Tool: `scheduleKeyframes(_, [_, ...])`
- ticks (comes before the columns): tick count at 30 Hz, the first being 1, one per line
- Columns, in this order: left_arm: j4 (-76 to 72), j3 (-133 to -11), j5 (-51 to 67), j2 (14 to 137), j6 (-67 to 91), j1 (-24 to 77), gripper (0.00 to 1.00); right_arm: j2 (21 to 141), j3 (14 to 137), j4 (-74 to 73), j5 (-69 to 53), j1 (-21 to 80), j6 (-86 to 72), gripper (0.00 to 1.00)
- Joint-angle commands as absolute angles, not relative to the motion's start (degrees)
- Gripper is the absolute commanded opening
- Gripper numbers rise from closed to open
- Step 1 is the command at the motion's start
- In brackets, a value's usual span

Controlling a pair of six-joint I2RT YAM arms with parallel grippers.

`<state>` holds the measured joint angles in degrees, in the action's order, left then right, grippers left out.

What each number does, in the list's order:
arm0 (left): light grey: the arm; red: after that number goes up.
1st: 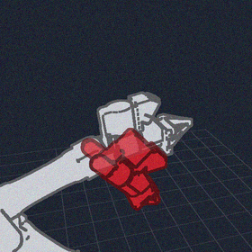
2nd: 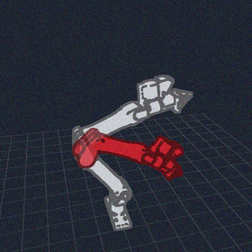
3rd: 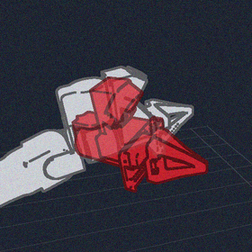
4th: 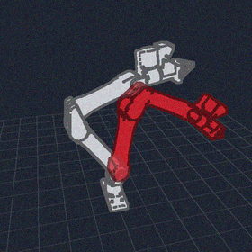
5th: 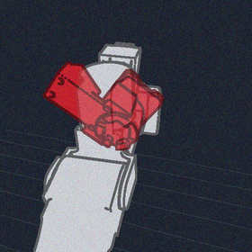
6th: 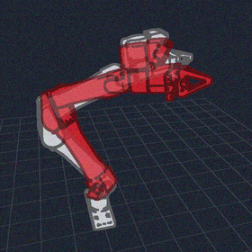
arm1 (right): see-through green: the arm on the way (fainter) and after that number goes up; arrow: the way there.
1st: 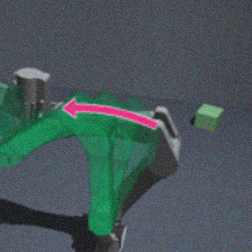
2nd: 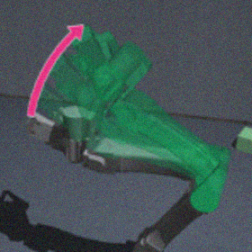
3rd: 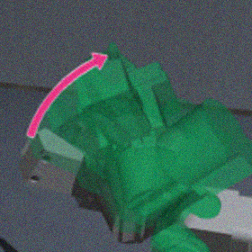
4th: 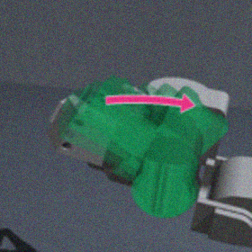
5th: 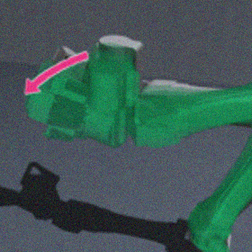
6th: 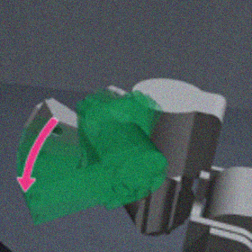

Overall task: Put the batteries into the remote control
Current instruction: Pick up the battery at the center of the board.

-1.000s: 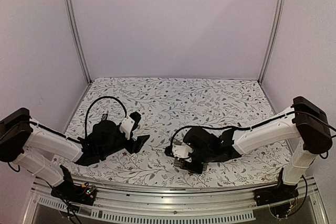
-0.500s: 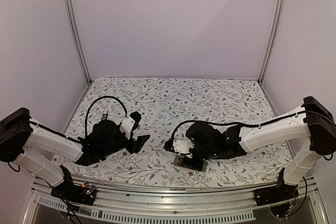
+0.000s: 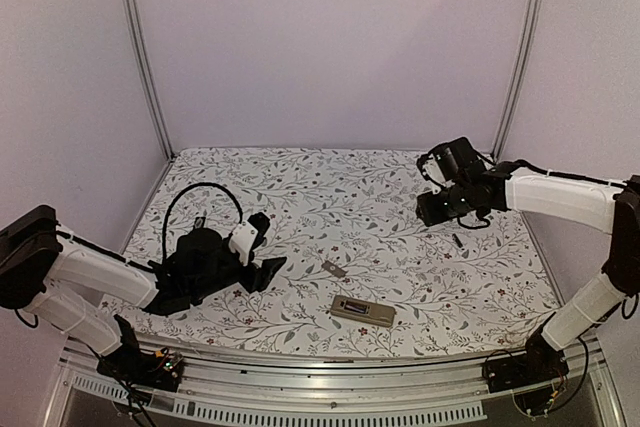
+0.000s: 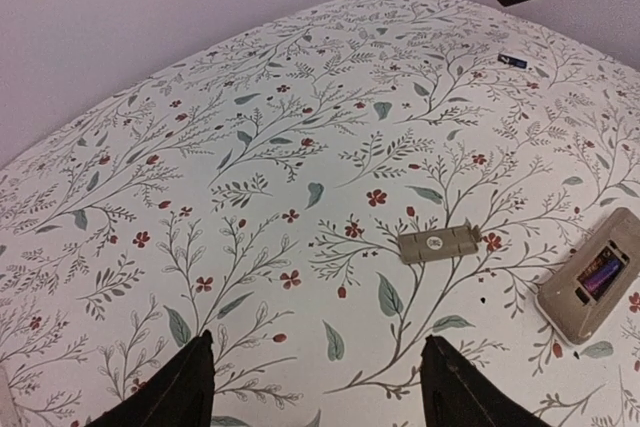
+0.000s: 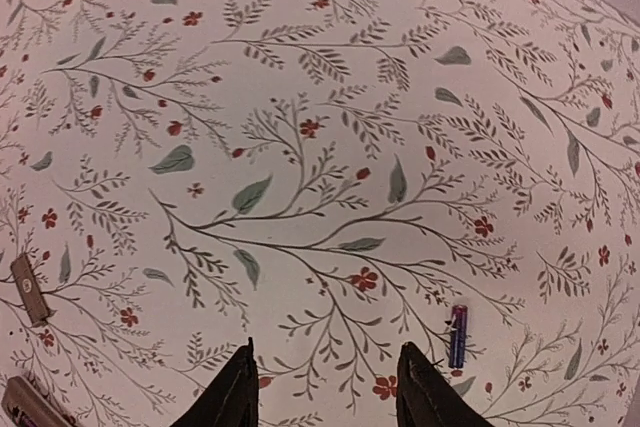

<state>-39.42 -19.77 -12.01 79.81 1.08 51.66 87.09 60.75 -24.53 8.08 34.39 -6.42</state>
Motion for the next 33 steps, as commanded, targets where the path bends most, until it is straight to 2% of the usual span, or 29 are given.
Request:
scheduleKeyframes(1, [-38.08, -21.09, -11.39, 79.54, 0.62, 50.9, 0.7, 90.95, 61.73, -39.06, 8.93, 25.97, -12.14, 0.46])
scheduleKeyframes(5, [-37.94, -21.42, -11.06, 79.86, 0.46, 50.94, 0.7, 94.48, 61.58, -39.06, 4.44, 19.69, -9.66, 0.49])
scheduleKeyframes(9, [-37.2, -21.75, -10.94, 80.15, 0.46, 50.91, 0.7, 97.82, 62.29, -37.19, 3.88, 17.56, -6.81, 0.49])
scheduleKeyframes(18, [-36.58, -22.24, -11.22, 80.33, 0.18, 50.89, 0.7, 104.99, 65.47, -35.05, 4.59, 14.33, -2.97, 0.41])
scheduleKeyframes(29, [-36.21, -22.3, -11.49, 80.41, 0.09, 50.93, 0.7, 107.0, 64.83, -33.67, 0.92, 13.8, -2.24, 0.25])
scheduleKeyframes(33, [-36.2, -22.43, -11.58, 80.43, 0.09, 50.89, 0.7, 107.48, 64.41, -33.56, 0.61, 13.78, -2.55, 0.15])
